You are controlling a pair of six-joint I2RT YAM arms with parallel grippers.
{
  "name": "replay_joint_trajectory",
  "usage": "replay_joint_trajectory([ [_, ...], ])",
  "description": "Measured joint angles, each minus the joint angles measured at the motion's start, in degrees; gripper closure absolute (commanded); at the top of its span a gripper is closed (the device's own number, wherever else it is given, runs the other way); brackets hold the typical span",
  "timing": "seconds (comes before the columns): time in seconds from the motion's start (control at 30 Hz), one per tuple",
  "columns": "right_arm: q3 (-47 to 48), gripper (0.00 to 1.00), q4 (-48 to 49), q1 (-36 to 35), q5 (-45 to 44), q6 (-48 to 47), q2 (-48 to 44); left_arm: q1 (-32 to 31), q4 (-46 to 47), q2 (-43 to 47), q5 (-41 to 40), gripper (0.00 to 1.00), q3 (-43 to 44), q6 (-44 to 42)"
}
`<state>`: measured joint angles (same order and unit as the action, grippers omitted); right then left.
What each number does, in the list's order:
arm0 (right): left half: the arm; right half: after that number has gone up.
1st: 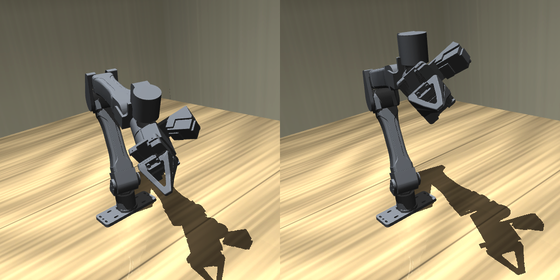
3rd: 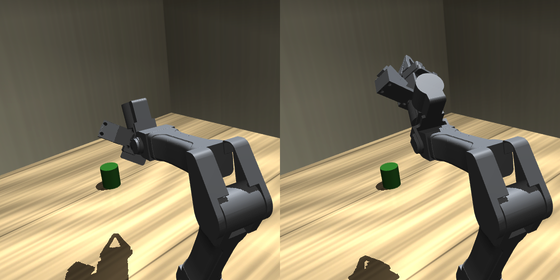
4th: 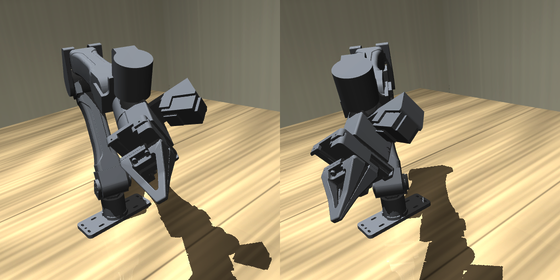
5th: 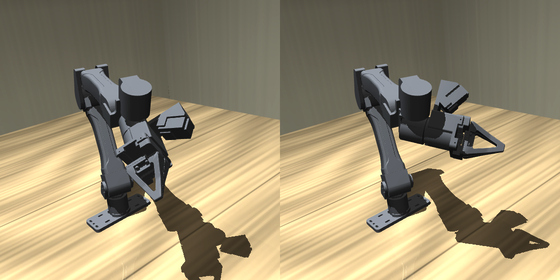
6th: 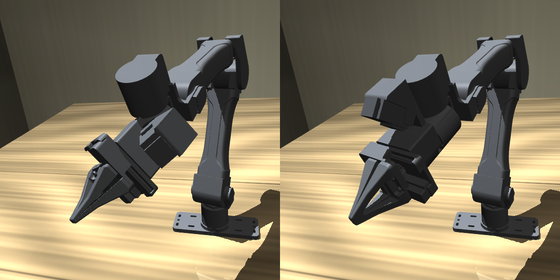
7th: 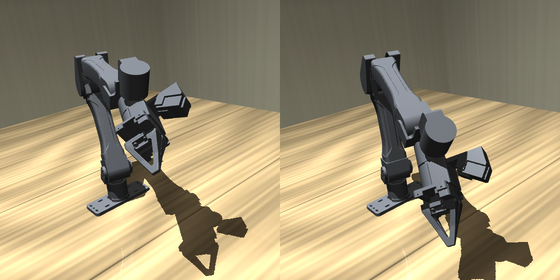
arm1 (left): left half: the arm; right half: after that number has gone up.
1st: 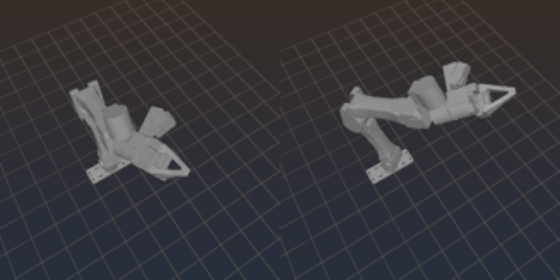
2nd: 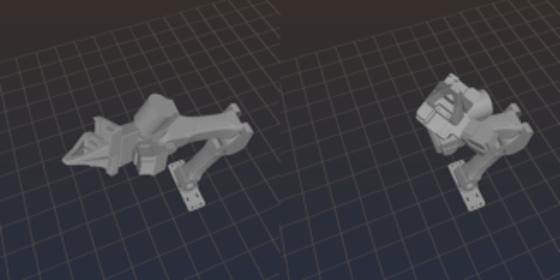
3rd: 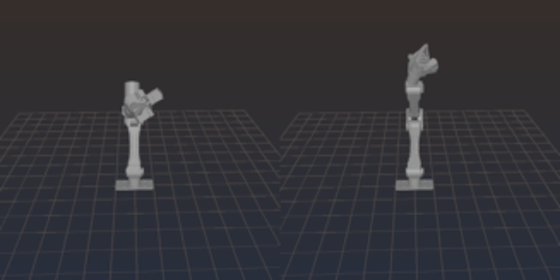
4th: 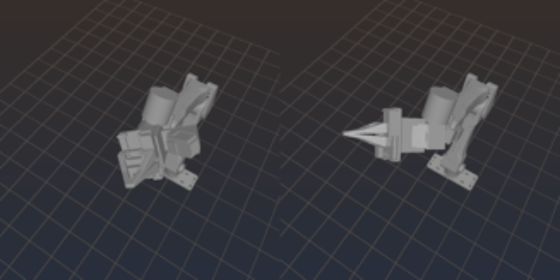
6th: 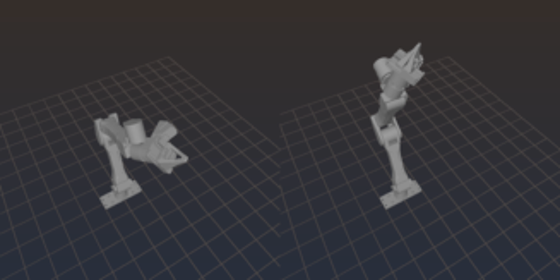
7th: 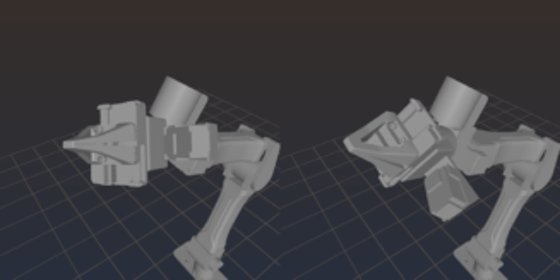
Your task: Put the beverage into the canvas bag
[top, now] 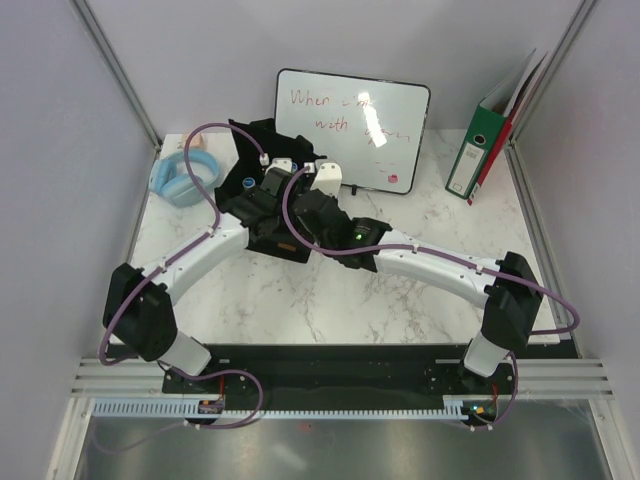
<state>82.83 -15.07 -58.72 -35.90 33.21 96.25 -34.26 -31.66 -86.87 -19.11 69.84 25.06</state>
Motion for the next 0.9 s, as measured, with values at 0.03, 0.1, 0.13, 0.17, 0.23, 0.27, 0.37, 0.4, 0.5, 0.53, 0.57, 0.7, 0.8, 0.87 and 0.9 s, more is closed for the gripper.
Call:
replay_joint_trajectory([
  [0.03,0.0,1.00,0.0,0.0,0.0,0.0,0.0,0.0,0.2,-0.1,-0.1,0.77,0.0,0.0],
  [0.1,-0.2,1.00,0.0,0.0,-0.1,0.0,0.0,0.0,0.5,-0.4,-0.3,0.74,0.0,0.0],
  [0.13,-0.3,1.00,0.1,0.1,-0.2,0.0,0.0,0.0,0.7,-0.5,-0.3,0.73,-0.1,0.0],
  [0.17,-0.4,1.00,0.1,0.1,-0.2,0.0,0.0,0.0,0.8,-0.6,-0.3,0.73,-0.1,0.0],
  [0.23,-0.7,1.00,0.3,0.1,-0.3,0.0,0.0,0.0,1.1,-0.9,-0.4,0.68,-0.1,0.0],
  [0.27,-0.9,1.00,0.5,0.1,-0.4,0.0,0.0,0.0,1.2,-1.0,-0.4,0.66,-0.1,0.0],
  [0.37,-1.1,1.00,0.6,0.1,-0.6,0.1,0.0,0.0,1.7,-1.4,-0.6,0.62,-0.1,0.0],
  [0.4,-1.2,1.00,0.7,0.1,-0.6,0.1,0.0,0.0,1.7,-1.4,-0.6,0.61,-0.1,0.0],
  [0.5,-1.5,1.00,0.9,0.1,-0.6,0.1,-0.1,0.0,1.9,-1.5,-0.7,0.61,-0.2,0.0],
  [0.53,-1.6,1.00,0.9,0.1,-0.7,0.1,-0.1,0.0,2.1,-1.6,-0.8,0.60,-0.2,0.0],
  [0.57,-1.6,1.00,1.0,0.1,-0.7,0.1,-0.1,0.0,2.3,-1.6,-0.8,0.60,-0.3,0.0],
  [0.7,-1.7,1.00,0.9,0.1,-0.7,0.0,-0.1,0.0,3.4,-2.2,-1.4,0.60,-0.4,0.0],
  [0.8,-1.7,1.00,0.9,0.1,-0.9,0.0,-0.1,0.0,4.2,-2.6,-1.8,0.60,-0.4,0.0],
  [0.87,-1.8,1.00,0.9,0.1,-0.9,0.0,-0.1,0.0,4.7,-3.0,-2.0,0.59,-0.3,0.0],
  [0.9,-1.8,1.00,0.9,0.1,-1.0,0.0,-0.1,0.0,4.9,-3.3,-2.2,0.58,-0.2,0.0],
])
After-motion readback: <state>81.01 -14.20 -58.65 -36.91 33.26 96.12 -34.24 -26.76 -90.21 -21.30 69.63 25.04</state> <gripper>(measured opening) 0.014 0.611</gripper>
